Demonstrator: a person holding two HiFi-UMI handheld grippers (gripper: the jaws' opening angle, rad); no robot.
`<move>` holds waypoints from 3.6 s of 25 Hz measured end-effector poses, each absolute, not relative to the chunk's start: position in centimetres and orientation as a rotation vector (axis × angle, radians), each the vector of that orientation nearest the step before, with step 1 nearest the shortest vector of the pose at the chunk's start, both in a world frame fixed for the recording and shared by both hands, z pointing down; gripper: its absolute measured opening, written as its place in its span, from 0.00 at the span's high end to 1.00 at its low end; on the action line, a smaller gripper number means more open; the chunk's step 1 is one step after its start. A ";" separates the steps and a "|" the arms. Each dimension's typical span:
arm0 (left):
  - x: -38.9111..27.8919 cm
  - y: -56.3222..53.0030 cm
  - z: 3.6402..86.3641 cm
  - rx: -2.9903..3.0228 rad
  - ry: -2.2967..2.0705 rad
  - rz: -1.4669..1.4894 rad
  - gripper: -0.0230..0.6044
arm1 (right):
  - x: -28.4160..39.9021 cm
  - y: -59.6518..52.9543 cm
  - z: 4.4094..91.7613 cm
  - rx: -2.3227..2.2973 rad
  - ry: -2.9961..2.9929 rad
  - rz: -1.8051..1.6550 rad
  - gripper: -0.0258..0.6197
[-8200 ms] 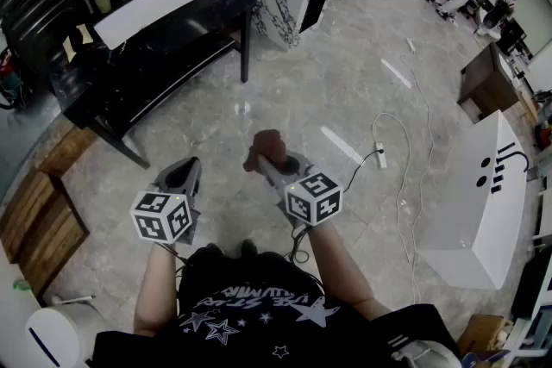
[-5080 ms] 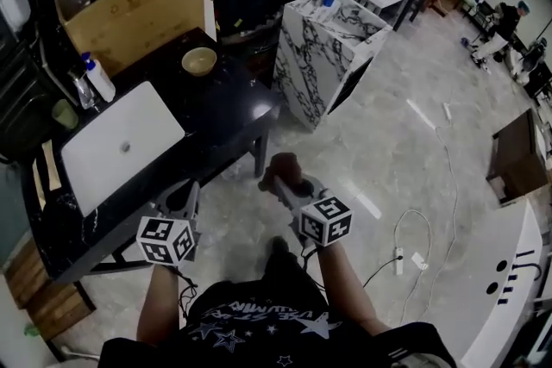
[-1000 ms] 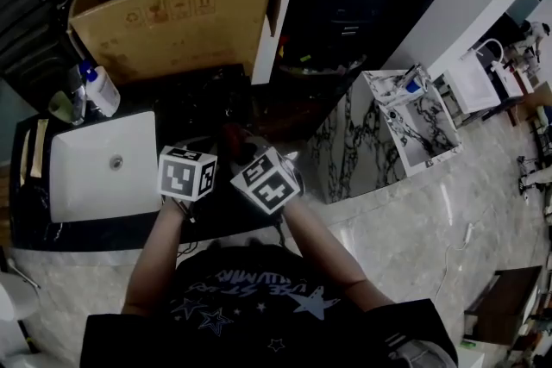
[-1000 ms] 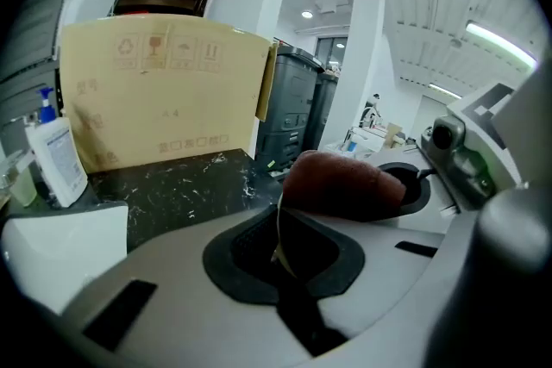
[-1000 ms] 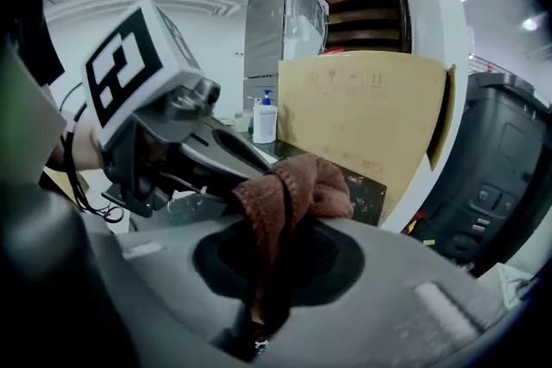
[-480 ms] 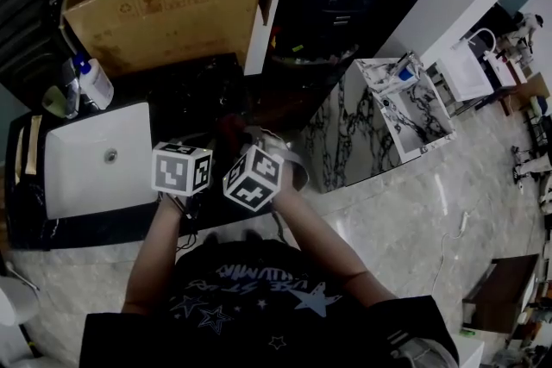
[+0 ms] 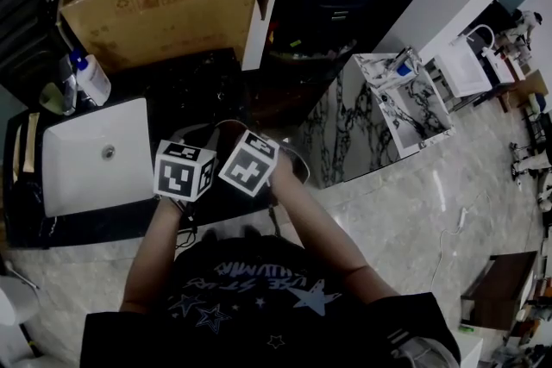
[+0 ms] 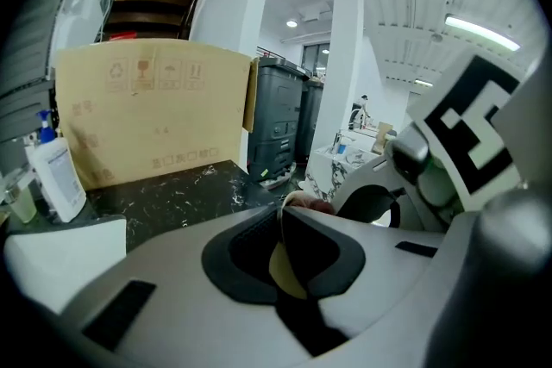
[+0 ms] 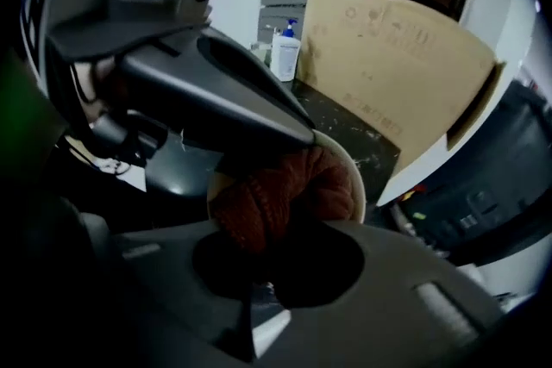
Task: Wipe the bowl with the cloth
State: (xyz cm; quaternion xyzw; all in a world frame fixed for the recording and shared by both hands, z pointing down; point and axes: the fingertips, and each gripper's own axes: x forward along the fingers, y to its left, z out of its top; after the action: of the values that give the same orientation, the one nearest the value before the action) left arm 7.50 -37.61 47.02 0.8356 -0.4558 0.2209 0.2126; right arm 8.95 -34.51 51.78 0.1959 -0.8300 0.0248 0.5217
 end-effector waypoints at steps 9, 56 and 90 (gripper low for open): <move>6.5 -37.1 46.5 2.294 -1.260 0.540 0.93 | 5.9 -32.5 49.6 0.242 -2.459 0.809 0.89; -1.0 -38.5 46.0 2.219 -1.389 0.257 0.93 | 9.3 -33.3 47.7 0.569 -2.801 1.046 0.89; 1.6 -33.2 36.7 2.529 -0.584 -0.245 0.93 | 2.9 -26.8 41.2 -0.492 -3.071 0.617 0.89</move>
State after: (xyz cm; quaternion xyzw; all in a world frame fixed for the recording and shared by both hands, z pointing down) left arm 1.62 -33.22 36.72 0.9355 -0.2162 -0.0907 0.2642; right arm 2.88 -26.83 41.21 -0.1550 -0.9684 0.1946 -0.0144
